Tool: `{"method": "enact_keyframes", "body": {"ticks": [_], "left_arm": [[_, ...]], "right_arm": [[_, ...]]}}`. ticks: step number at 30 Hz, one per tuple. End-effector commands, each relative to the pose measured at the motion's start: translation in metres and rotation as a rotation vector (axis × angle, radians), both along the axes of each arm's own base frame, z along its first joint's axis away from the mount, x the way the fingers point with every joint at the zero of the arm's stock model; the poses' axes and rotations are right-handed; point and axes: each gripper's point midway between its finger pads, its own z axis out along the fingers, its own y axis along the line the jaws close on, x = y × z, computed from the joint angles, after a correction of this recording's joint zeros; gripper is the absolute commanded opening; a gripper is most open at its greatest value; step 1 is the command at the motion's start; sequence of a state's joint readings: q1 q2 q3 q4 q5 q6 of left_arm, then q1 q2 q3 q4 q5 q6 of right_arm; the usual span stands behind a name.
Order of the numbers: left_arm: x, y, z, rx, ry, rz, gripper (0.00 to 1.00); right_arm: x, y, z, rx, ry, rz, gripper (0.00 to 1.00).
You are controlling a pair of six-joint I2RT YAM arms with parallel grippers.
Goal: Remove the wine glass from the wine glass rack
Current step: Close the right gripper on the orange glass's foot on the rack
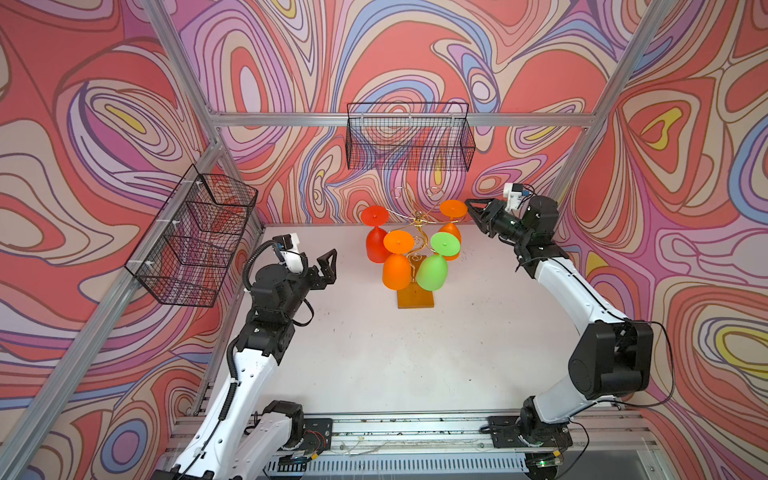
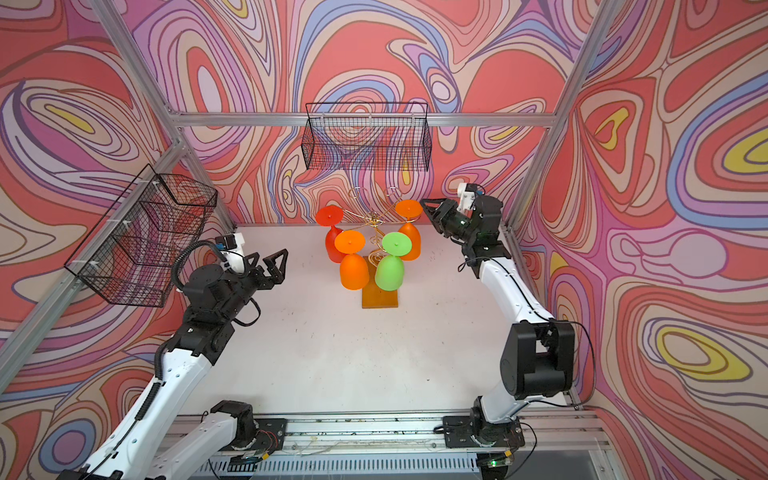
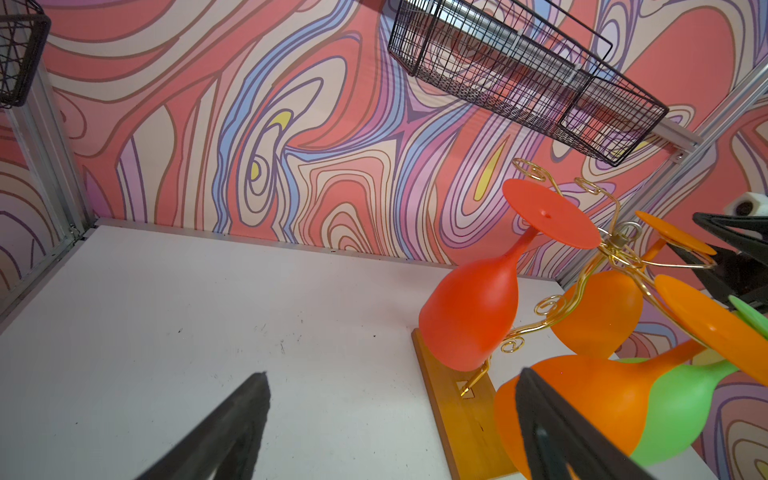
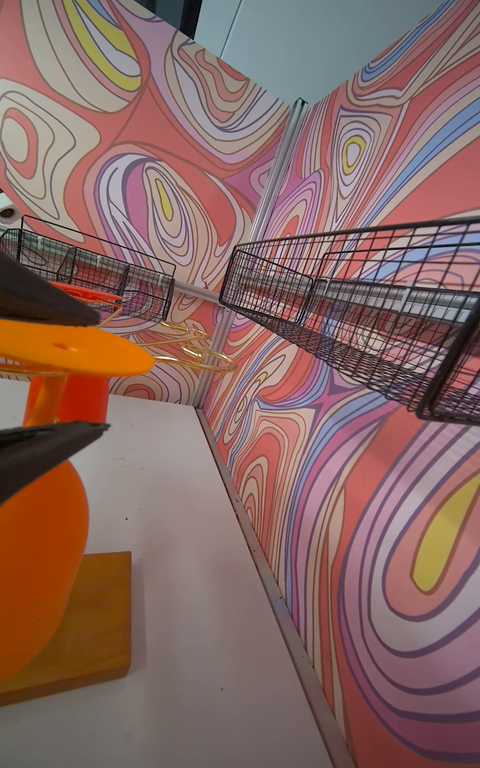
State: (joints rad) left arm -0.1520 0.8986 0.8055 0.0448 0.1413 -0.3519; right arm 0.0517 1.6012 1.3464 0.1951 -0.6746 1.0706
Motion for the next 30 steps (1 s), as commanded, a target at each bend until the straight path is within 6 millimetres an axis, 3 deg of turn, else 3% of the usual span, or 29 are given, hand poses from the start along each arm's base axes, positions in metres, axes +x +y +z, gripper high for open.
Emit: {"method": "enact_keyframes", "body": {"ticks": [1, 30], "left_arm": [[0.000, -0.002, 0.001, 0.009, -0.001, -0.008, 0.91], [-0.002, 0.001, 0.000, 0.016, -0.005, 0.008, 0.92]], "right_arm": [[0.002, 0.009, 0.016, 0.006, -0.045, 0.028, 0.39], [0.001, 0.018, 0.004, -0.004, 0.000, 0.058, 0.22]]}}
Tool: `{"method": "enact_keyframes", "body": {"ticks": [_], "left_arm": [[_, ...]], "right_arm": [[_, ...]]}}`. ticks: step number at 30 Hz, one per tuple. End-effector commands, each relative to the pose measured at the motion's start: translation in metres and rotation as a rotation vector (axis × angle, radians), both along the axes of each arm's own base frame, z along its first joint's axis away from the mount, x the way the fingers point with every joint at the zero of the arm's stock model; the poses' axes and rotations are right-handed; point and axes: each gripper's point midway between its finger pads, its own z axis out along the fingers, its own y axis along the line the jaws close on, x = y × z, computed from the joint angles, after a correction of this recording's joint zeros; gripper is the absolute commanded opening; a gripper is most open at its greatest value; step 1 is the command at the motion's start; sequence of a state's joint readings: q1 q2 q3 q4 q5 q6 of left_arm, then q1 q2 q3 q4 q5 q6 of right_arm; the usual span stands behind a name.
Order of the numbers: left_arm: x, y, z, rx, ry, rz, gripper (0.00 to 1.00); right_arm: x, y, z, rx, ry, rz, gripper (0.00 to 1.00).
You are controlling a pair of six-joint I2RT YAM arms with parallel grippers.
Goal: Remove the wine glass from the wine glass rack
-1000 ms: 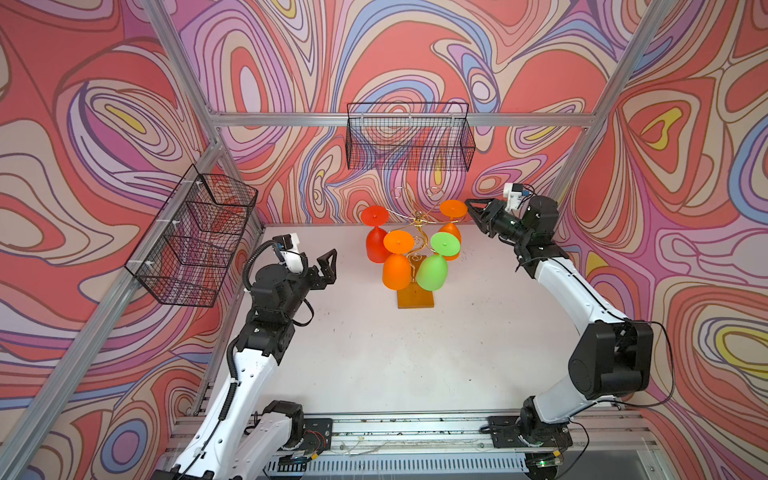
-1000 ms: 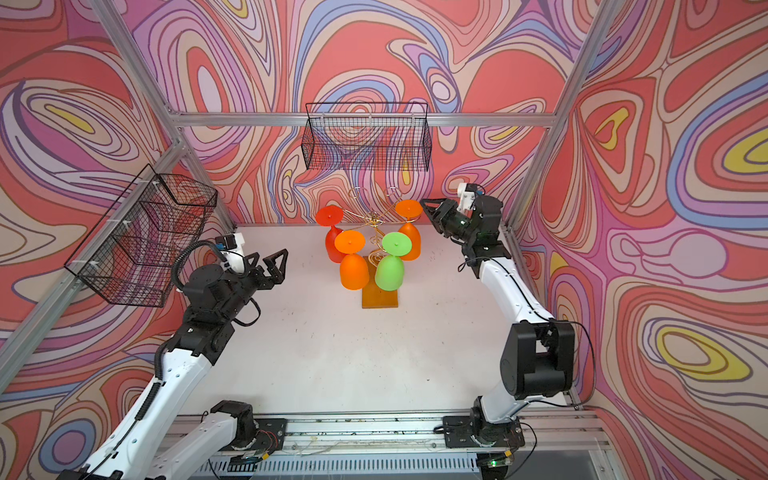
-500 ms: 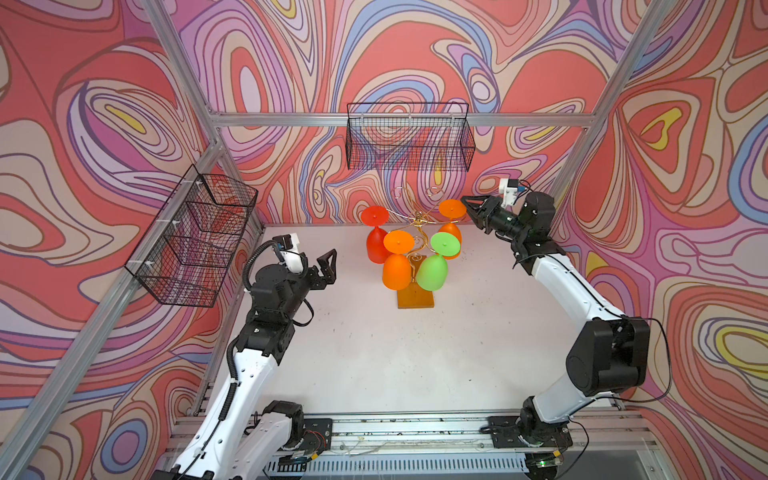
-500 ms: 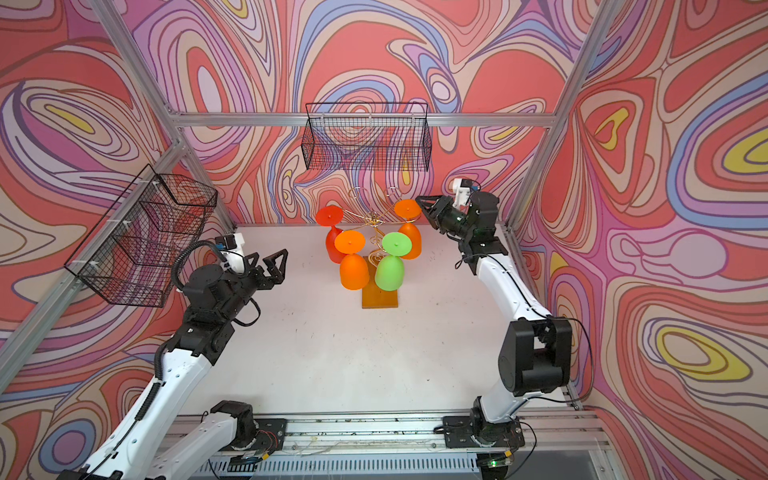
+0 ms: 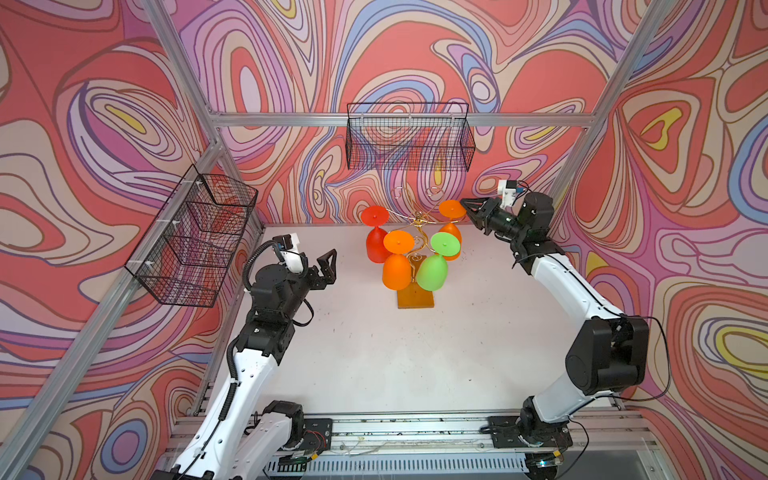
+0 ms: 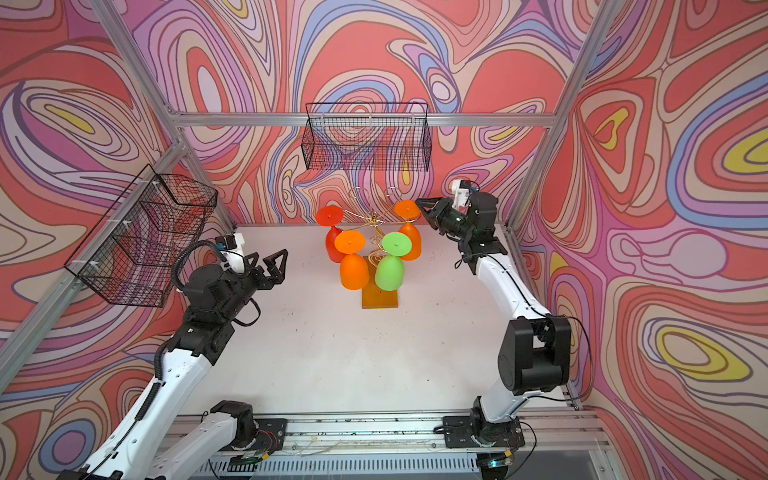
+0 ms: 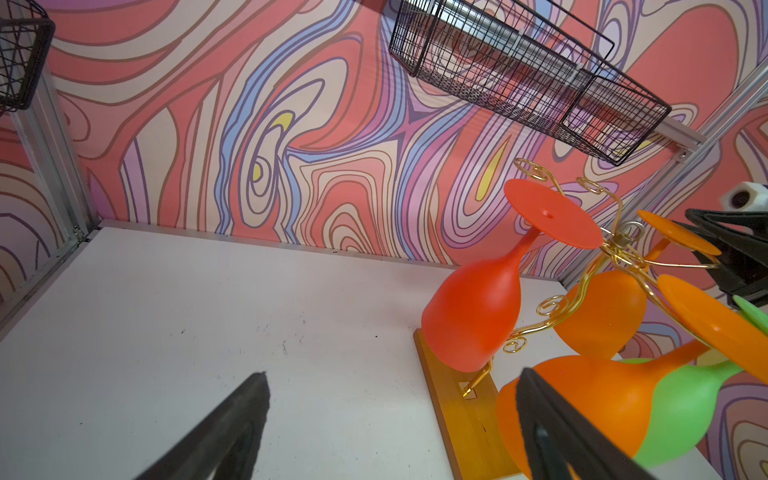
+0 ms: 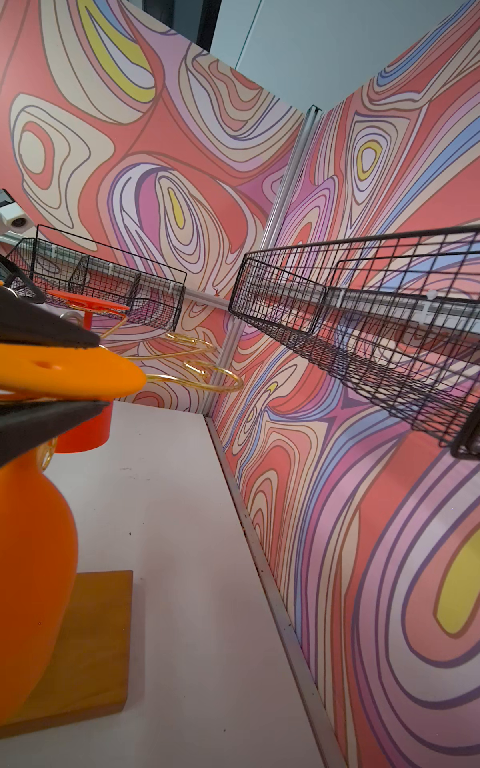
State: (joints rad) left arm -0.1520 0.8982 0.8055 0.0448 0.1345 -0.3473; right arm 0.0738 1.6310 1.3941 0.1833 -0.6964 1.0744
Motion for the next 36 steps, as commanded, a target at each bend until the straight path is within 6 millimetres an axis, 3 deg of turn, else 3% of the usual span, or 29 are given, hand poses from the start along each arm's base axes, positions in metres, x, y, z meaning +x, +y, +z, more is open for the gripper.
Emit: {"method": "enact_keyframes", "body": {"ticks": [1, 10, 22, 36], "left_arm": [[-0.003, 0.000, 0.000, 0.010, -0.005, 0.003, 0.92], [-0.002, 0.000, -0.001, 0.011, -0.002, 0.006, 0.92], [-0.001, 0.001, -0.003, 0.013, 0.002, 0.010, 0.92], [0.000, -0.001, -0.004, 0.008, 0.007, 0.002, 0.92]], "right_arm": [[-0.002, 0.004, -0.003, -0.011, 0.007, 0.014, 0.22], [-0.002, 0.004, -0.015, -0.013, 0.036, 0.013, 0.15], [-0.001, 0.002, -0.008, -0.020, 0.027, 0.004, 0.00], [-0.006, 0.002, -0.002, -0.008, 0.043, 0.006, 0.00]]}}
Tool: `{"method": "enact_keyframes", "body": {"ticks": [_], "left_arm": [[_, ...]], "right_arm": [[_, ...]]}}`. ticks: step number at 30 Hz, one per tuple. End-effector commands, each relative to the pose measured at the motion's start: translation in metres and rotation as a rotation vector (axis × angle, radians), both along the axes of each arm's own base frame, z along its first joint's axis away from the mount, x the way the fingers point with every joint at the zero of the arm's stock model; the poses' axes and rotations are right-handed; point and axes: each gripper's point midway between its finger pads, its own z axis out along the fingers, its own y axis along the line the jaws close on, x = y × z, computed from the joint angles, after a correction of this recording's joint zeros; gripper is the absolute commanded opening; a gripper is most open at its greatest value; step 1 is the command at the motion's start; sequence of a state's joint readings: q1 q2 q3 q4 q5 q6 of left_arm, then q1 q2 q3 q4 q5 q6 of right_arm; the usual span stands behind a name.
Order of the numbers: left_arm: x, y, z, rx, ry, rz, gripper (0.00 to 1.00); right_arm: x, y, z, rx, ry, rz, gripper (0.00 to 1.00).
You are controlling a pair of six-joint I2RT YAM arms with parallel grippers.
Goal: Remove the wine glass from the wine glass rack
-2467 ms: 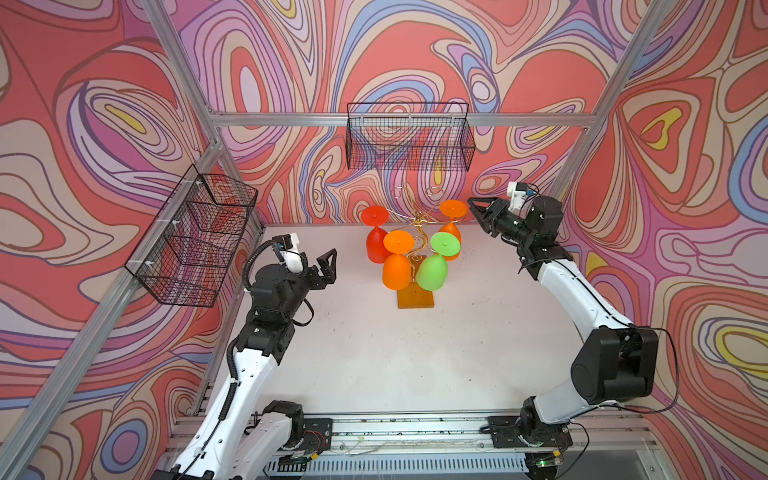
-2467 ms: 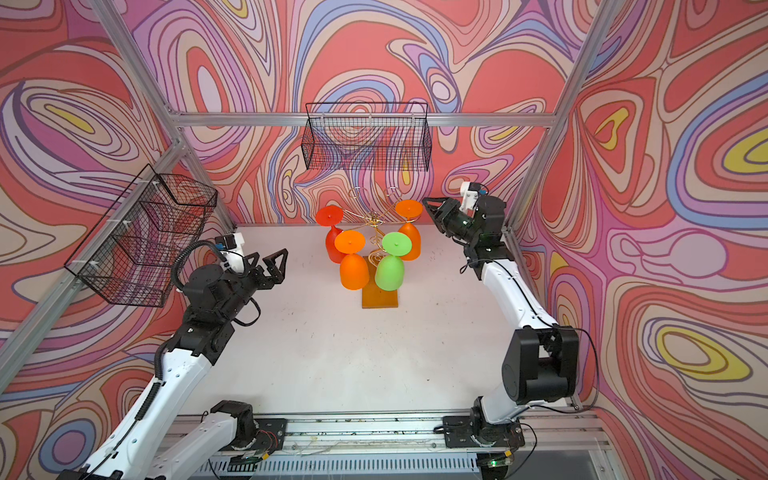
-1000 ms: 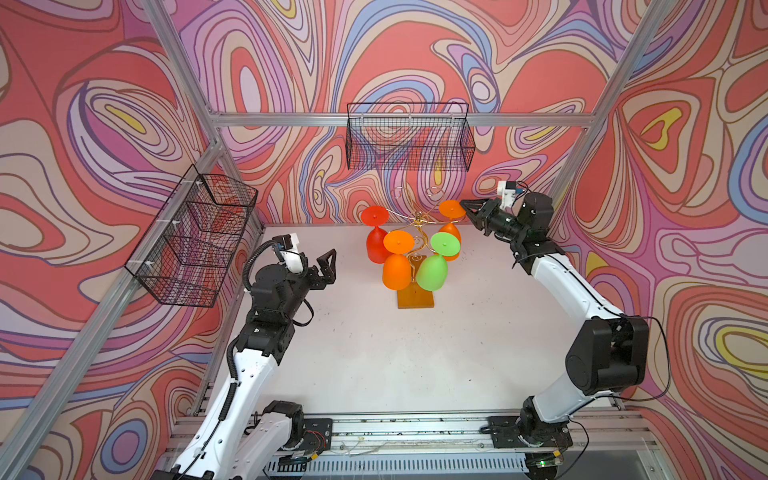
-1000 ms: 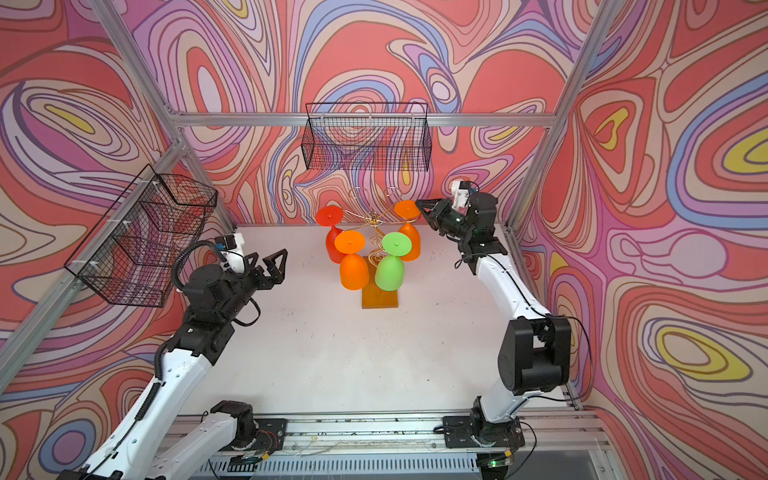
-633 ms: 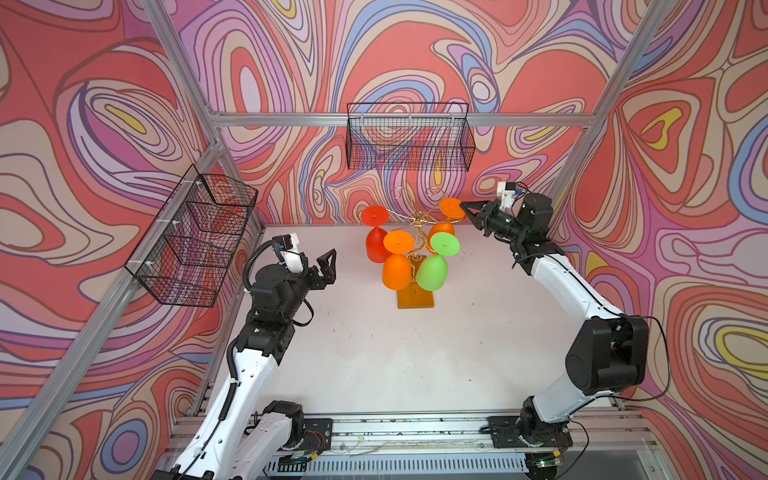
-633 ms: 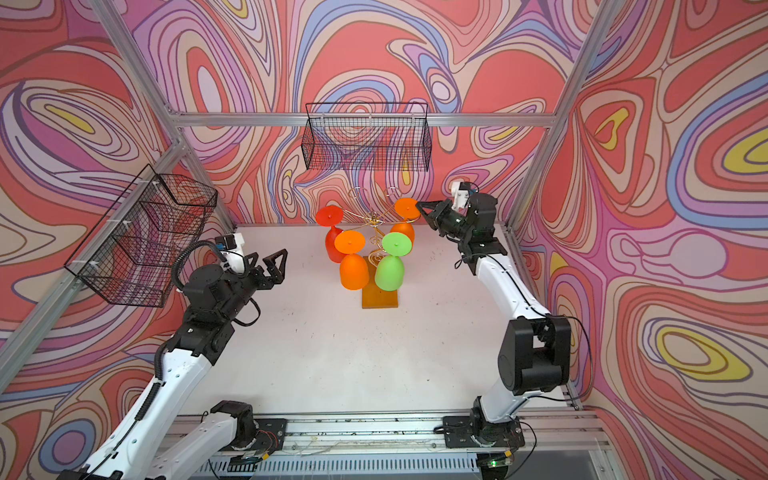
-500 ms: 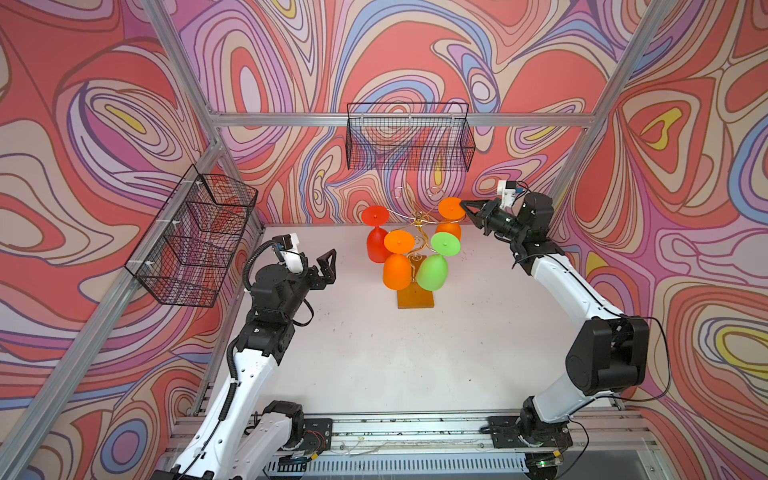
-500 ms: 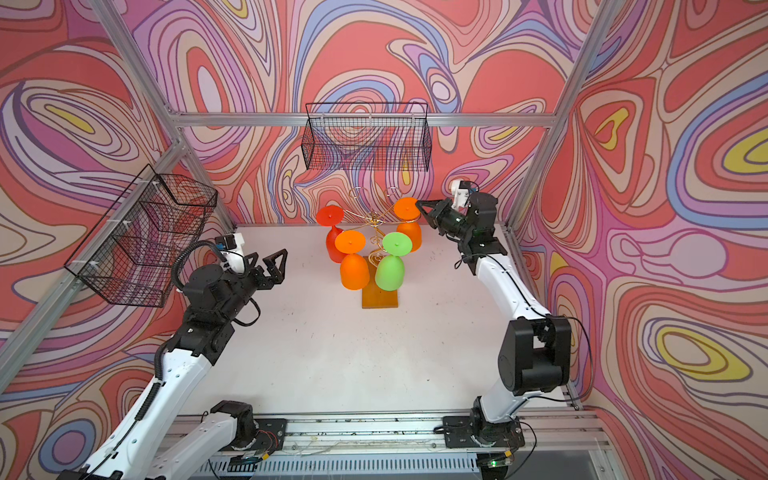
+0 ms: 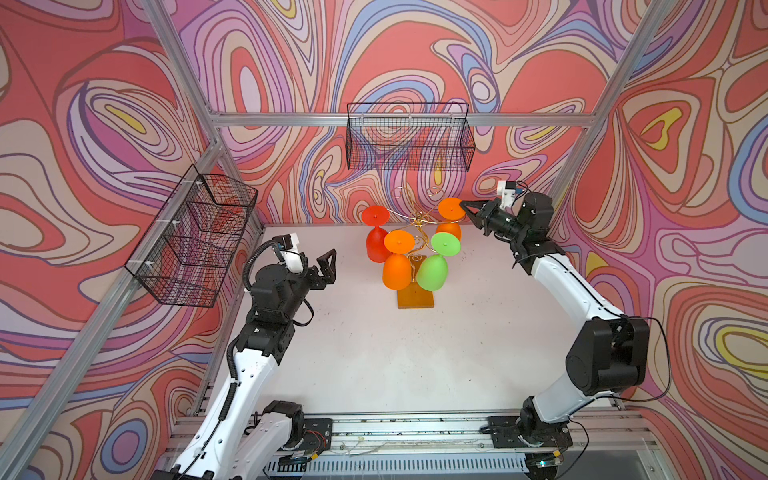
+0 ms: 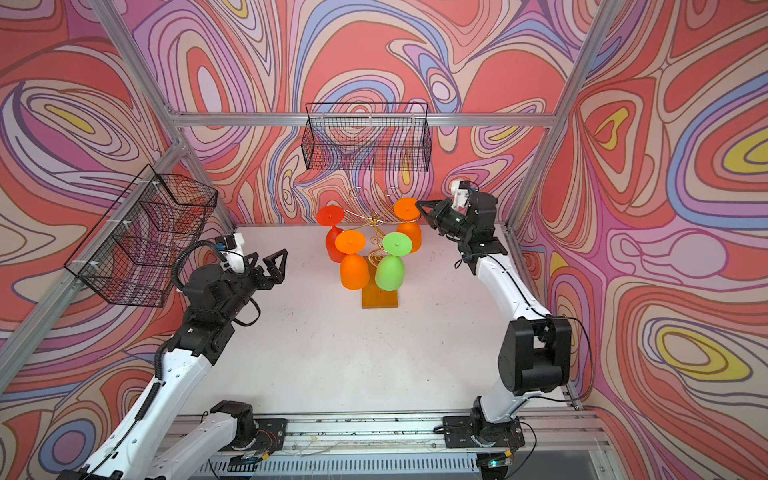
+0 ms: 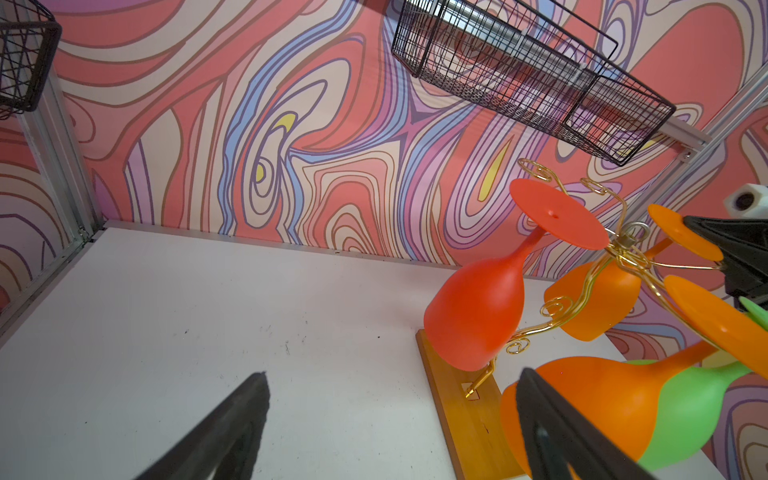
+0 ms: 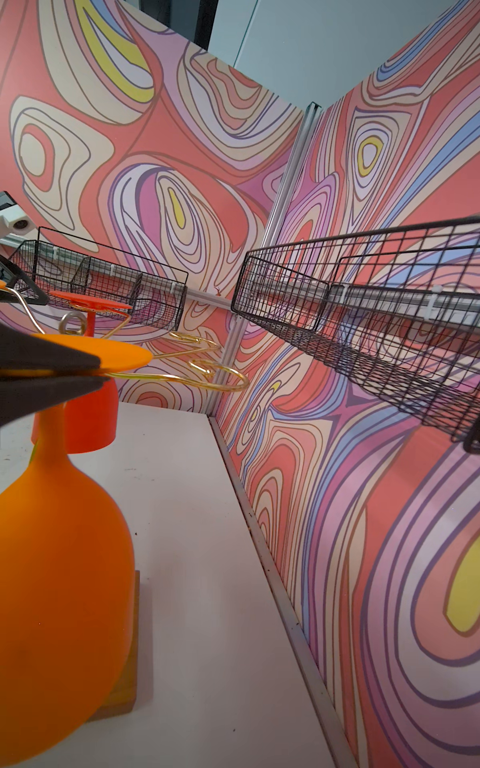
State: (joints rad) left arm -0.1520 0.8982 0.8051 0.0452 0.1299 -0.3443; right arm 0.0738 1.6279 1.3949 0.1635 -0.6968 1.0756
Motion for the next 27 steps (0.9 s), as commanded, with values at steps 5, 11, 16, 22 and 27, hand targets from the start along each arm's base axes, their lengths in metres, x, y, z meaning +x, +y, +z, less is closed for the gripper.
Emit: {"method": "enact_keyframes", "body": {"ticks": [5, 11, 16, 22, 27], "left_arm": [[-0.001, -0.001, -0.003, 0.008, 0.005, -0.001, 0.92], [0.000, -0.001, -0.003, 0.008, 0.006, -0.001, 0.92], [0.000, -0.002, -0.003, 0.007, 0.007, -0.004, 0.92], [0.000, -0.002, -0.004, 0.005, 0.007, -0.005, 0.92], [-0.002, -0.002, -0.002, 0.004, 0.002, -0.005, 0.92]], "right_arm": [[-0.008, 0.001, 0.006, -0.001, 0.020, 0.005, 0.00], [-0.015, -0.004, 0.015, 0.006, 0.012, -0.007, 0.00], [-0.023, -0.008, 0.020, 0.009, 0.011, -0.009, 0.00], [-0.028, -0.014, 0.019, 0.010, 0.016, -0.024, 0.00], [-0.032, -0.015, 0.016, 0.019, 0.023, -0.017, 0.00]]}}
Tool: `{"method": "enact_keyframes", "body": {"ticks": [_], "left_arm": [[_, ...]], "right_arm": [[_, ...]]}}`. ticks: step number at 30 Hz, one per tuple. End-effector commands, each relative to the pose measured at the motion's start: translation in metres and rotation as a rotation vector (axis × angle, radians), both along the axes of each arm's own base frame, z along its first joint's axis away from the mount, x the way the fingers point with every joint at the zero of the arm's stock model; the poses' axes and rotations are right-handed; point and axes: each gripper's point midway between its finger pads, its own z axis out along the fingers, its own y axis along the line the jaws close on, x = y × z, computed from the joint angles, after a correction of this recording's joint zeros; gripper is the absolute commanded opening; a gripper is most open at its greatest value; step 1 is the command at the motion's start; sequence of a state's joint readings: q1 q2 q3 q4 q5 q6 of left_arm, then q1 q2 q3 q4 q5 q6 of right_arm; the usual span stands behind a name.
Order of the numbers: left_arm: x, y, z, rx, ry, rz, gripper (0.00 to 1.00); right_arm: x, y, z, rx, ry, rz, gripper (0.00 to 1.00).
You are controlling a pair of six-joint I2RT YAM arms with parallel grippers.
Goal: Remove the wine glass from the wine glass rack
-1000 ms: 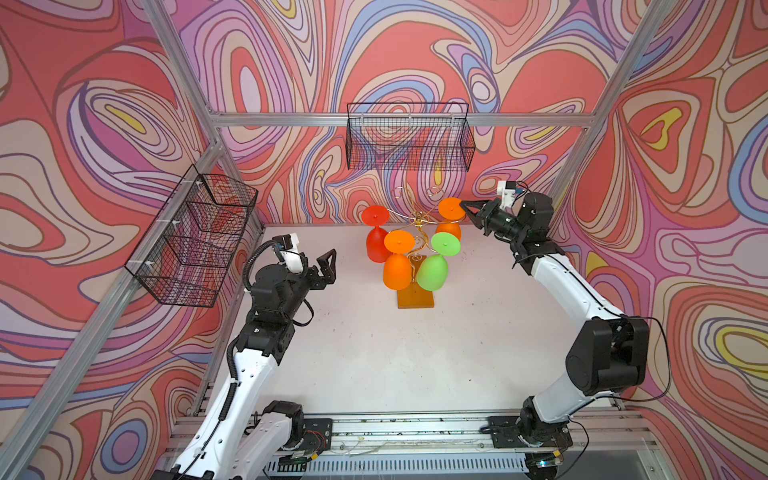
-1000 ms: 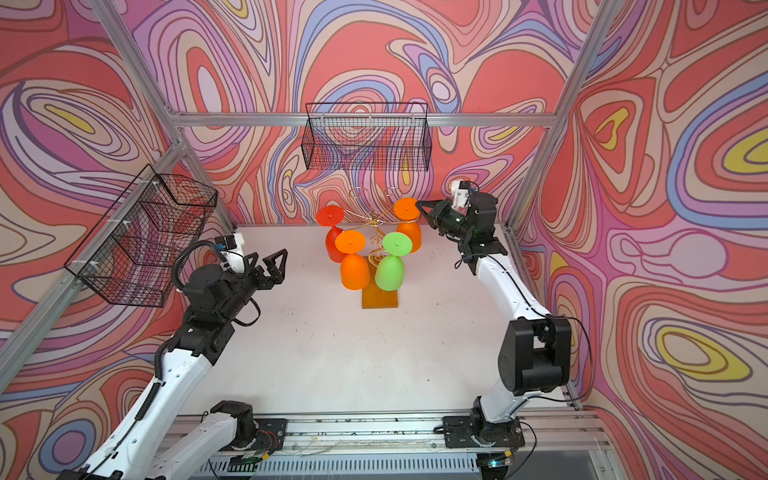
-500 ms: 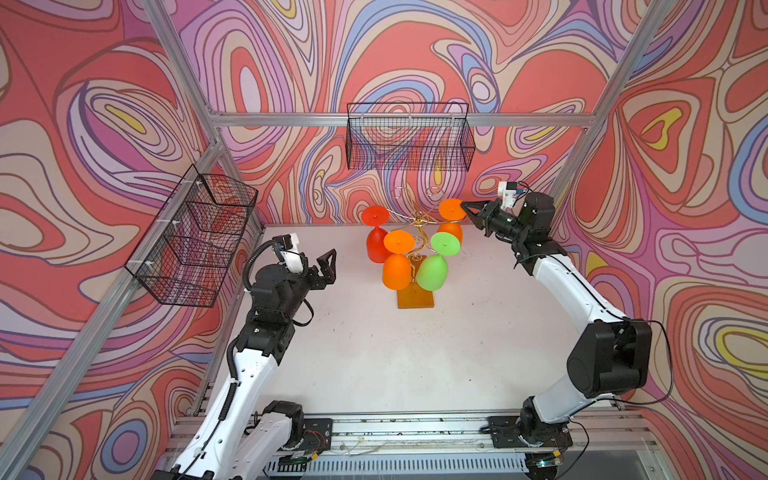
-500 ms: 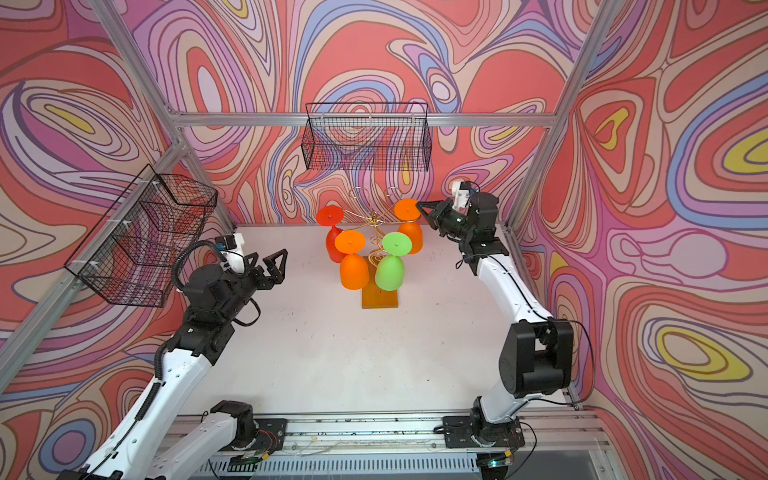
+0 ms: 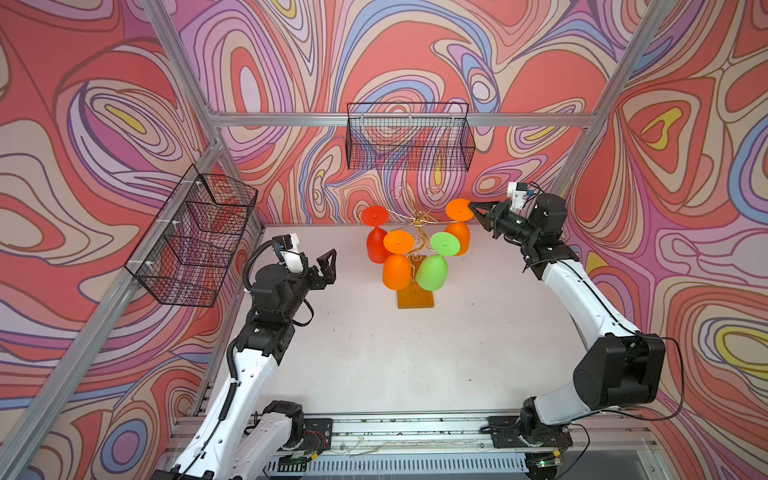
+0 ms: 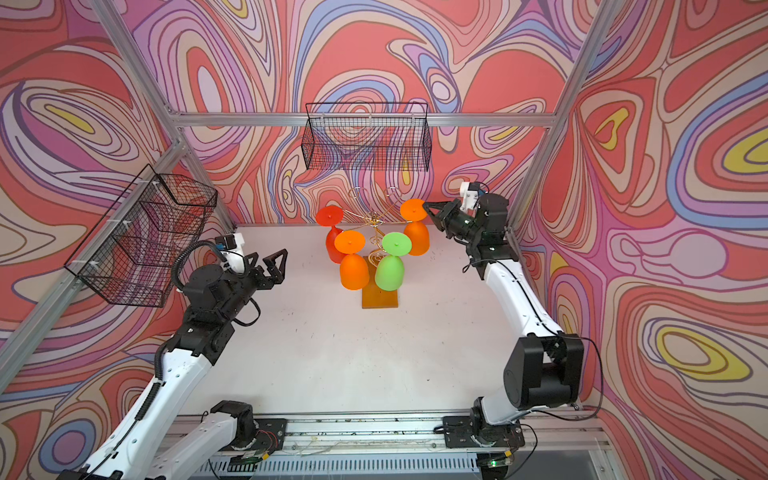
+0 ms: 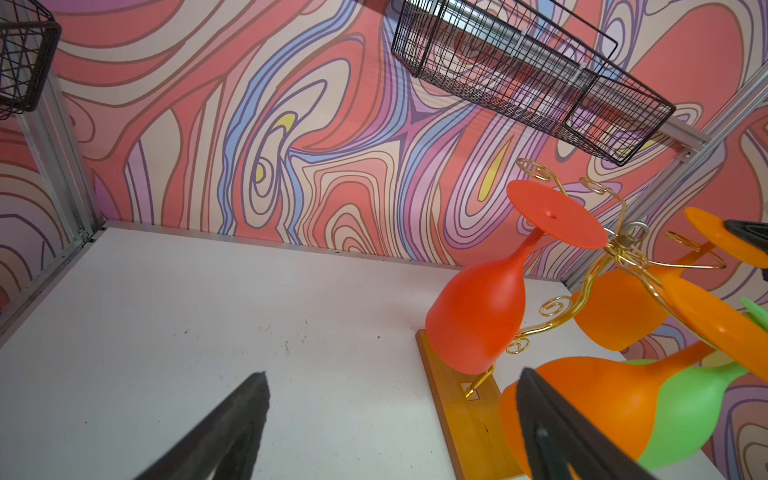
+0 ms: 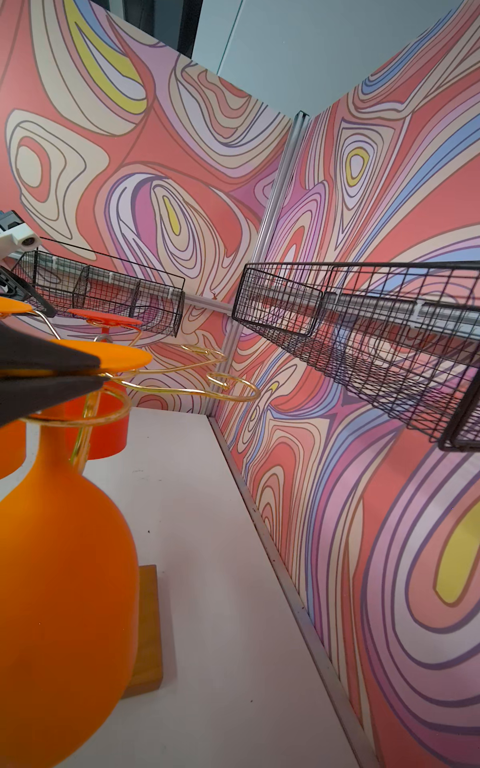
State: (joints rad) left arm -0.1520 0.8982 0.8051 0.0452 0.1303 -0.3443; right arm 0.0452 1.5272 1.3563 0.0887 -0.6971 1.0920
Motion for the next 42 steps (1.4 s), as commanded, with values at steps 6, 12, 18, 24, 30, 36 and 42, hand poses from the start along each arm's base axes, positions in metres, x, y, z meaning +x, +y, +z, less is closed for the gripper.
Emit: {"method": "enact_keyframes", "body": {"ticks": [6, 12, 18, 24, 30, 36, 42], "left_arm": [[-0.001, -0.001, -0.003, 0.008, 0.005, -0.001, 0.92], [-0.001, -0.001, -0.004, 0.008, 0.006, -0.001, 0.92], [0.000, -0.002, -0.005, 0.005, 0.010, -0.006, 0.92], [-0.001, -0.002, -0.005, 0.007, 0.008, -0.003, 0.92], [0.000, -0.002, -0.007, 0.010, 0.013, -0.003, 0.92], [0.000, -0.002, -0.007, 0.011, 0.012, -0.002, 0.92], [0.001, -0.002, -0.007, 0.010, 0.014, -0.003, 0.92]], "right_arm": [[-0.017, 0.001, 0.006, 0.022, -0.005, 0.026, 0.00], [-0.020, 0.004, 0.012, 0.032, -0.015, 0.046, 0.00], [-0.011, 0.007, 0.014, 0.061, -0.014, 0.063, 0.00], [0.001, 0.009, 0.019, 0.086, -0.025, 0.078, 0.00], [0.014, 0.010, 0.017, 0.099, -0.021, 0.089, 0.00], [0.019, 0.013, 0.017, 0.121, -0.018, 0.103, 0.00], [0.021, 0.015, 0.019, 0.152, -0.019, 0.123, 0.00]]}}
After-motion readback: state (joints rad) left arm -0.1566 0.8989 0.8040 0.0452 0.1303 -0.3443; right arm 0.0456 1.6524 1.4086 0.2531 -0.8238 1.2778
